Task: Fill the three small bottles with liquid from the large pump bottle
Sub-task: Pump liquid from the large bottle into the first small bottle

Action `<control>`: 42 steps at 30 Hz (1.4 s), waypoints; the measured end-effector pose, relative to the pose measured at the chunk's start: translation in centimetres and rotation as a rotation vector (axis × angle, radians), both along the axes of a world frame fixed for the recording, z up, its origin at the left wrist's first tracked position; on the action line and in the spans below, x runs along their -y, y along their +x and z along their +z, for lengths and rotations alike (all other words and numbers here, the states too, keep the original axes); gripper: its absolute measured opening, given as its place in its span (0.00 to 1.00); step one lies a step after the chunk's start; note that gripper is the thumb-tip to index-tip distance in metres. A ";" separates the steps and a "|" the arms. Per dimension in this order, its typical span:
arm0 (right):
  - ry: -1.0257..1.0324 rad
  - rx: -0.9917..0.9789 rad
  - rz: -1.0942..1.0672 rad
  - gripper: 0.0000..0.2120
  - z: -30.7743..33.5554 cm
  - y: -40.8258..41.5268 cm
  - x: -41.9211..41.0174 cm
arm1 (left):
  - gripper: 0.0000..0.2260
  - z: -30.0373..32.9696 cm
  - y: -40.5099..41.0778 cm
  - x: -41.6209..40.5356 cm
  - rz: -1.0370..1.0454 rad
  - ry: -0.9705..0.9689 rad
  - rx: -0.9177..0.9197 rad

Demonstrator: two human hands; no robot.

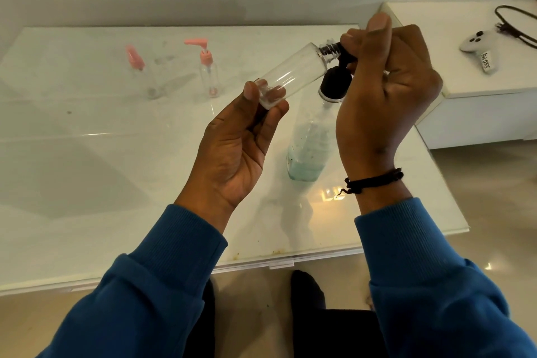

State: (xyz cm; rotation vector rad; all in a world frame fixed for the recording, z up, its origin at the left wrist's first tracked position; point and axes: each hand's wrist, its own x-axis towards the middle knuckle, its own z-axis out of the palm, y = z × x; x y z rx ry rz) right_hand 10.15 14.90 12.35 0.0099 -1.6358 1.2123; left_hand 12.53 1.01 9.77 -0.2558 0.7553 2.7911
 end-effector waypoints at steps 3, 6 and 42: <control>-0.029 -0.009 0.011 0.15 -0.3 0.1 0.1 | 0.14 -0.2 0.0 0.0 -0.011 -0.003 -0.004; -0.030 -0.027 0.009 0.13 -0.8 0.0 0.1 | 0.14 -0.2 0.0 0.0 -0.018 0.002 0.007; 0.071 -0.026 -0.064 0.14 -0.4 -0.5 -0.4 | 0.16 0.1 0.0 -0.1 -0.033 0.020 0.001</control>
